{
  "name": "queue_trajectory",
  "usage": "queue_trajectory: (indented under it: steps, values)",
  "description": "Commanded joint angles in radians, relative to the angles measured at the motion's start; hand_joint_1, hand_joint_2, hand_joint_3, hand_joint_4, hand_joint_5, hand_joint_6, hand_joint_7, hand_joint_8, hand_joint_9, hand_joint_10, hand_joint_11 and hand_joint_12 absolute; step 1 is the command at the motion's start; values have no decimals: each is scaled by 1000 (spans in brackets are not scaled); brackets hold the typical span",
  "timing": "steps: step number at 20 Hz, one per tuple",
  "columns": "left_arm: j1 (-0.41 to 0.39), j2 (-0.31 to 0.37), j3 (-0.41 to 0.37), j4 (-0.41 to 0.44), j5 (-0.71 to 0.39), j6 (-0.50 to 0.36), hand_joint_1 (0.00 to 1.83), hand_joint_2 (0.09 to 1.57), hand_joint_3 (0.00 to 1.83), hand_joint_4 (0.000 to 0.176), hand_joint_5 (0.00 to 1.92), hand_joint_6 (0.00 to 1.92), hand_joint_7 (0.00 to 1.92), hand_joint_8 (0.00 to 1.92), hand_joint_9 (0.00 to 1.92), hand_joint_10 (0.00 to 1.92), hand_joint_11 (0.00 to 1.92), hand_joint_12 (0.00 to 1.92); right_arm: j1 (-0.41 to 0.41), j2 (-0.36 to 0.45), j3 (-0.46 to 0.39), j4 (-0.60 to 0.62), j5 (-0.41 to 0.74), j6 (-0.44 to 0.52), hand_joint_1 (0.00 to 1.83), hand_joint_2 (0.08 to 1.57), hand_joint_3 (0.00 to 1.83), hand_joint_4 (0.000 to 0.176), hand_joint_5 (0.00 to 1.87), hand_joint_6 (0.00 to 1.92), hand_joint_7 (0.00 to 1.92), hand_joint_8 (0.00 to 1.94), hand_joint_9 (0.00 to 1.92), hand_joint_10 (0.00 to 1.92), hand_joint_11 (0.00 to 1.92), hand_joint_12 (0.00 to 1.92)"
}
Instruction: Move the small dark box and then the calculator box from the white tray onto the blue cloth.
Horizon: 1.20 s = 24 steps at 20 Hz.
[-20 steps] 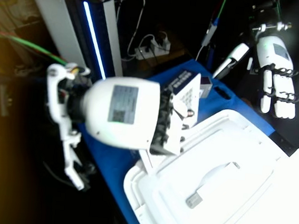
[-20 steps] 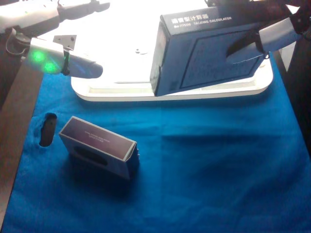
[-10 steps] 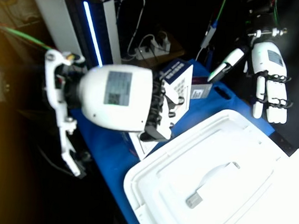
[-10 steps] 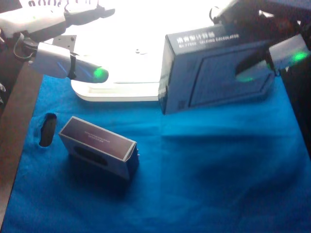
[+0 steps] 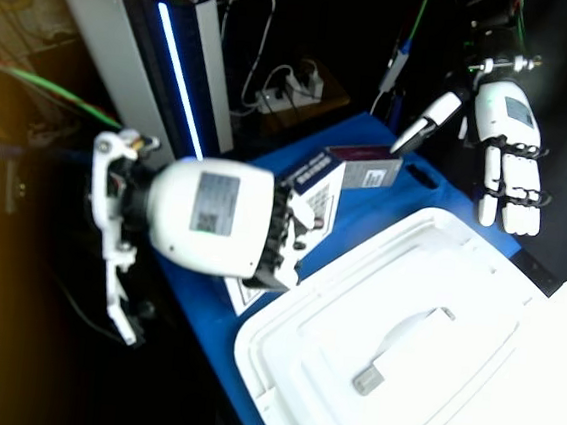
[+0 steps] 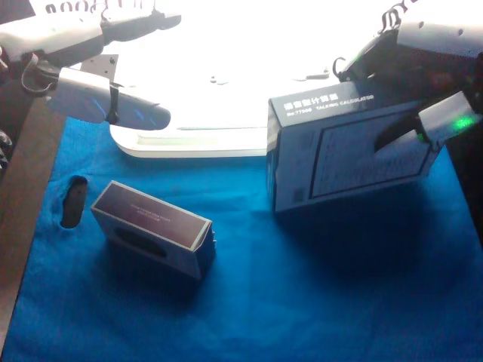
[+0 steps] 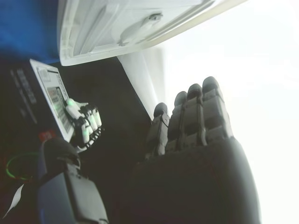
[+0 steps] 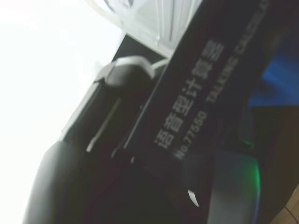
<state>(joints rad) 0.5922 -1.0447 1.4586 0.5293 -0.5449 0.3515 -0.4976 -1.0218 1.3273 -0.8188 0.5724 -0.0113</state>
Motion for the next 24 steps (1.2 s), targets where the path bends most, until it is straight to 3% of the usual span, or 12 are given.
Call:
queue_trajectory:
  steps: [1, 4, 5, 7, 8, 10, 11, 17, 20, 21, 22, 24]
  values:
    - [-4, -1, 2, -42, -101, -3, 334, 817, 0, 135, 0, 0, 0, 0, 0, 0, 0, 0, 7, -3, 4, 50, 77, 5, 1149, 1143, 0, 0, 926, 1050, 1428, 175, 1158, 1227, 965, 1709]
    - [-4, -1, 2, -42, -101, -3, 350, 821, 0, 135, 0, 0, 0, 0, 0, 0, 0, 0, -1, -5, 5, 50, 75, 9, 1149, 1144, 0, 0, 924, 1052, 1381, 370, 1154, 1319, 985, 1782]
    - [-2, -1, 2, -44, -102, -3, 342, 834, 4, 117, 0, 0, 0, 0, 0, 0, 0, 0, -2, -5, 4, 50, 75, 12, 1151, 1087, 0, 0, 794, 436, 1254, 333, 1137, 1184, 996, 1665]
    - [-1, -1, 2, -45, -102, -3, 336, 835, 3, 126, 0, 0, 0, 0, 0, 0, 0, 0, -2, 1, -3, 47, 75, 13, 995, 951, 0, 0, 673, 31, 1198, 205, 1085, 1219, 1007, 1787]
    - [-1, -1, 2, -45, -102, -3, 339, 835, 3, 115, 0, 0, 0, 0, 0, 0, 4, 2, -2, 4, -8, 45, 75, 13, 915, 910, 0, 0, 529, 6, 976, 74, 729, 884, 561, 1734]
    - [-1, -1, 2, -45, -102, -3, 320, 823, 0, 117, 0, 0, 0, 0, 0, 0, 15, 7, -2, 5, -15, 42, 76, 13, 771, 859, 0, 0, 386, 0, 842, 4, 697, 391, 370, 1550]
    - [0, -1, 3, -45, -102, -3, 323, 830, 1, 97, 0, 0, 0, 0, 0, 0, 19, 9, -2, 5, -17, 40, 76, 13, 734, 826, 0, 0, 260, 0, 770, 0, 639, 192, 201, 1457]
    - [7, -1, 2, -50, -103, -3, 328, 828, 1, 114, 0, 0, 0, 0, 0, 0, 0, 0, -2, 5, -25, 38, 81, 13, 795, 766, 0, 120, 0, 0, 189, 1, 490, 1, 253, 1356]
    - [9, 0, 3, -57, -106, -3, 329, 829, 1, 134, 0, 0, 0, 0, 0, 0, 0, 0, 3, 9, -23, 63, 100, 13, 777, 737, 0, 131, 0, 0, 2, 0, 125, 25, 6, 738]
    - [9, 0, 5, -62, -107, -3, 329, 829, 1, 134, 0, 0, 0, 0, 0, 0, 0, 0, 5, 10, -16, 82, 113, 12, 777, 737, 0, 131, 0, 0, 2, 0, 125, 25, 6, 738]
    - [10, 0, 6, -66, -108, -3, 351, 823, 0, 160, 0, 0, 0, 0, 0, 0, 0, 0, 6, 9, -6, 105, 125, 12, 810, 740, 0, 163, 0, 0, 0, 0, 39, 4, 0, 449]
    - [10, 0, 7, -72, -113, -3, 360, 829, 1, 172, 0, 0, 0, 0, 0, 0, 0, 0, 7, 9, 14, 170, 152, 12, 743, 665, 0, 175, 0, 0, 0, 0, 1, 0, 0, 590]
